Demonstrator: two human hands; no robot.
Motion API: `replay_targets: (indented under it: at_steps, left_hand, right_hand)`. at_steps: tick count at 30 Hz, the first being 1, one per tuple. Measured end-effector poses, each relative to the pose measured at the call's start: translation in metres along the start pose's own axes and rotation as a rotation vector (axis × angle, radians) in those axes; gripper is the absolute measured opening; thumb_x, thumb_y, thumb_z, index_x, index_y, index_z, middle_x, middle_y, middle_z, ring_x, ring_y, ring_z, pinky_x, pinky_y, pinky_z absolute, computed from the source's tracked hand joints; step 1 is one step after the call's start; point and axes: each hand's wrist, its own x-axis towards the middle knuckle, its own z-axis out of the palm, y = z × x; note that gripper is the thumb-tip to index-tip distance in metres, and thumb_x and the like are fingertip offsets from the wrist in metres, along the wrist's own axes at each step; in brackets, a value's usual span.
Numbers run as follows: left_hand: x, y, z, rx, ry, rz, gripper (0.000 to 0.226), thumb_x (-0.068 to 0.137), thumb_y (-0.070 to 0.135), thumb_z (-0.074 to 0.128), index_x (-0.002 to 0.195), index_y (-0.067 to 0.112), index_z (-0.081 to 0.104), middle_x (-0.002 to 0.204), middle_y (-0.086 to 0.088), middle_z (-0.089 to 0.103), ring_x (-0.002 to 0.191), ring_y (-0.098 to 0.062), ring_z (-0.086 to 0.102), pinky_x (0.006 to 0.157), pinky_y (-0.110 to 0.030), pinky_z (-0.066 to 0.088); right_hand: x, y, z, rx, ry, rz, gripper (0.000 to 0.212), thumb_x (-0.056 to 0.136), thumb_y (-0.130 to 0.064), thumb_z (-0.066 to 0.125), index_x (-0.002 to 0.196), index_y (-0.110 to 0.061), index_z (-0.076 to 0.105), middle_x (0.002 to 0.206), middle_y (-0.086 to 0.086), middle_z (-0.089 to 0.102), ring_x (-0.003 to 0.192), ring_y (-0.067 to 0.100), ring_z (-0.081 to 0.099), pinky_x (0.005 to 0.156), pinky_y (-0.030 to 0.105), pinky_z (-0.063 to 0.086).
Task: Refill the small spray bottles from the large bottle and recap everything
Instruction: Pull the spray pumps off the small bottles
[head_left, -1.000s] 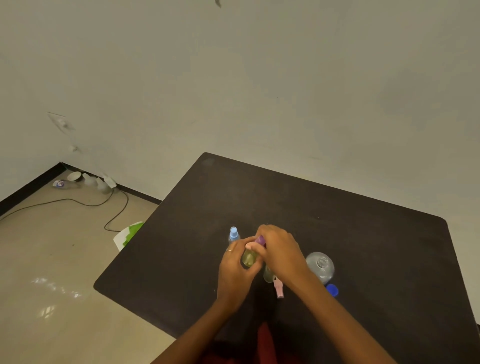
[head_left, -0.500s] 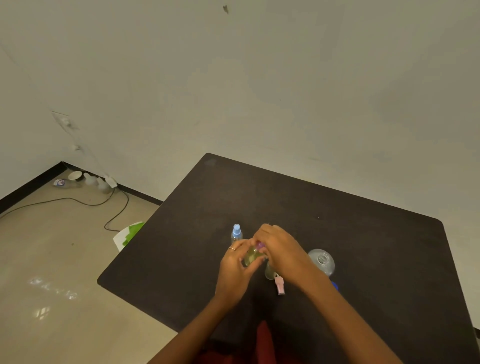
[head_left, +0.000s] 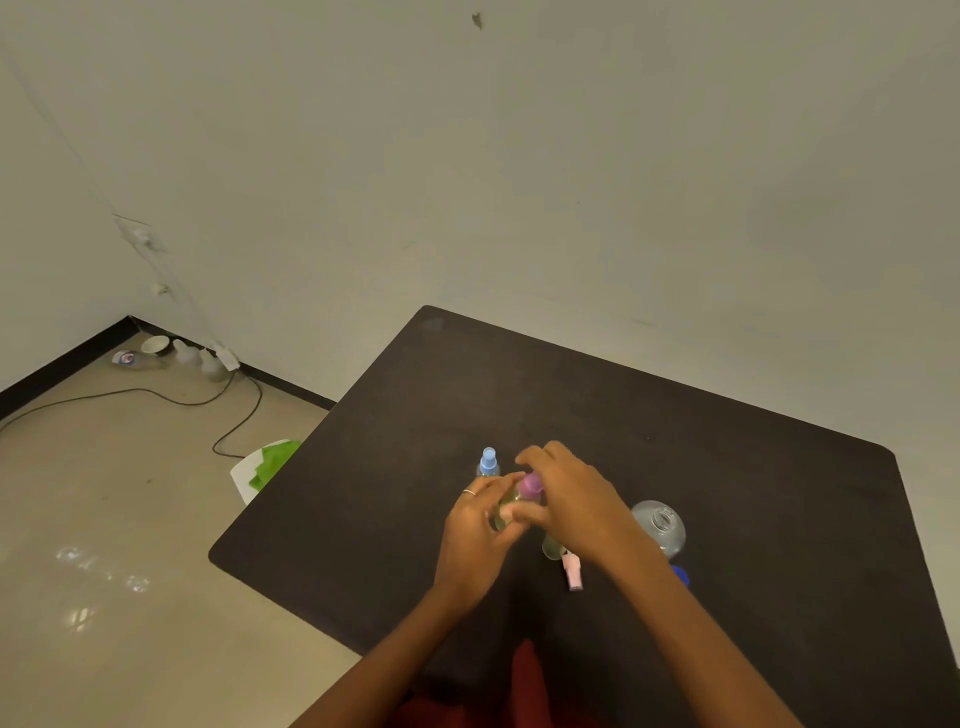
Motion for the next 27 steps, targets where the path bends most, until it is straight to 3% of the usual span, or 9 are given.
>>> replay_targets:
  at_steps: [4, 6, 10, 13, 16, 20, 23, 25, 27]
  left_hand:
    - [0.001, -0.001, -0.002, 0.019, -0.019, 0.030, 0.039, 0.078, 0.042, 0.060, 0.116, 0.032, 0.060, 0.105, 0.018, 0.061, 0.100, -0.006, 0.060, 0.086, -0.034, 0.054]
    - [0.001, -0.002, -0.003, 0.007, -0.019, 0.017, 0.038, 0.078, 0.044, 0.059, 0.113, 0.028, 0.062, 0.102, 0.014, 0.062, 0.096, -0.007, 0.061, 0.082, -0.037, 0.054]
    - [0.004, -0.003, -0.010, 0.013, -0.040, 0.040, 0.036, 0.080, 0.041, 0.060, 0.115, 0.032, 0.060, 0.107, 0.014, 0.062, 0.101, -0.006, 0.060, 0.085, -0.033, 0.054]
    - [0.005, -0.001, -0.011, -0.002, -0.059, 0.026, 0.039, 0.079, 0.042, 0.060, 0.116, 0.032, 0.060, 0.106, 0.016, 0.062, 0.101, -0.007, 0.060, 0.085, -0.033, 0.053]
    - [0.004, -0.003, -0.012, -0.011, -0.083, 0.006, 0.041, 0.078, 0.044, 0.060, 0.116, 0.028, 0.061, 0.104, 0.011, 0.063, 0.099, -0.008, 0.061, 0.085, -0.036, 0.053]
    - [0.006, -0.001, -0.013, -0.013, -0.126, 0.010, 0.042, 0.079, 0.044, 0.060, 0.116, 0.025, 0.061, 0.106, 0.010, 0.063, 0.101, -0.008, 0.061, 0.086, -0.034, 0.053]
    - [0.005, -0.002, -0.012, 0.010, -0.153, -0.009, 0.039, 0.077, 0.043, 0.061, 0.111, 0.023, 0.062, 0.101, 0.009, 0.064, 0.096, -0.008, 0.061, 0.084, -0.035, 0.054]
    - [0.002, -0.003, -0.013, 0.010, -0.166, -0.020, 0.037, 0.077, 0.041, 0.062, 0.111, 0.025, 0.061, 0.101, 0.008, 0.064, 0.094, -0.007, 0.061, 0.083, -0.035, 0.054]
    - [0.001, -0.005, -0.015, 0.012, -0.176, -0.015, 0.040, 0.079, 0.039, 0.063, 0.115, 0.023, 0.060, 0.105, 0.007, 0.065, 0.097, -0.007, 0.061, 0.084, -0.034, 0.054]
  right_hand:
    - [0.007, -0.005, 0.002, -0.120, -0.017, 0.041, 0.015, 0.092, -0.024, 0.054, 0.104, -0.017, 0.056, 0.098, -0.001, 0.051, 0.079, 0.013, 0.049, 0.064, 0.020, 0.035]
    - [0.005, -0.008, 0.000, -0.101, -0.021, -0.007, 0.017, 0.089, -0.017, 0.057, 0.106, -0.017, 0.058, 0.095, -0.004, 0.046, 0.079, 0.012, 0.047, 0.058, 0.016, 0.029]
    - [0.002, -0.010, 0.000, 0.038, 0.027, 0.066, 0.030, 0.090, -0.030, 0.059, 0.117, -0.019, 0.053, 0.107, -0.002, 0.053, 0.090, 0.013, 0.053, 0.068, 0.019, 0.037]
    - [0.005, -0.010, 0.001, -0.045, -0.001, 0.123, 0.020, 0.093, -0.030, 0.053, 0.109, -0.018, 0.057, 0.106, 0.000, 0.057, 0.080, 0.010, 0.049, 0.066, 0.021, 0.036]
    - [0.001, -0.011, 0.001, 0.012, 0.023, 0.069, 0.020, 0.089, -0.022, 0.058, 0.109, -0.020, 0.057, 0.106, -0.003, 0.054, 0.084, 0.011, 0.050, 0.070, 0.023, 0.041]
    - [0.000, -0.009, 0.001, 0.068, 0.058, 0.170, 0.028, 0.087, -0.038, 0.061, 0.106, -0.017, 0.058, 0.094, -0.004, 0.055, 0.086, 0.015, 0.057, 0.073, 0.027, 0.047]
    - [-0.003, -0.006, 0.005, 0.048, 0.028, 0.130, 0.014, 0.088, -0.020, 0.060, 0.102, -0.019, 0.061, 0.095, -0.007, 0.051, 0.089, 0.013, 0.056, 0.072, 0.022, 0.043]
    - [-0.008, -0.006, 0.008, 0.083, 0.021, 0.088, 0.023, 0.086, -0.014, 0.062, 0.108, -0.021, 0.060, 0.103, -0.006, 0.053, 0.098, 0.014, 0.055, 0.080, 0.026, 0.046]
    - [-0.012, -0.007, 0.010, 0.149, 0.075, 0.111, 0.035, 0.087, -0.025, 0.062, 0.121, -0.022, 0.053, 0.114, -0.005, 0.053, 0.105, 0.015, 0.054, 0.084, 0.030, 0.047]
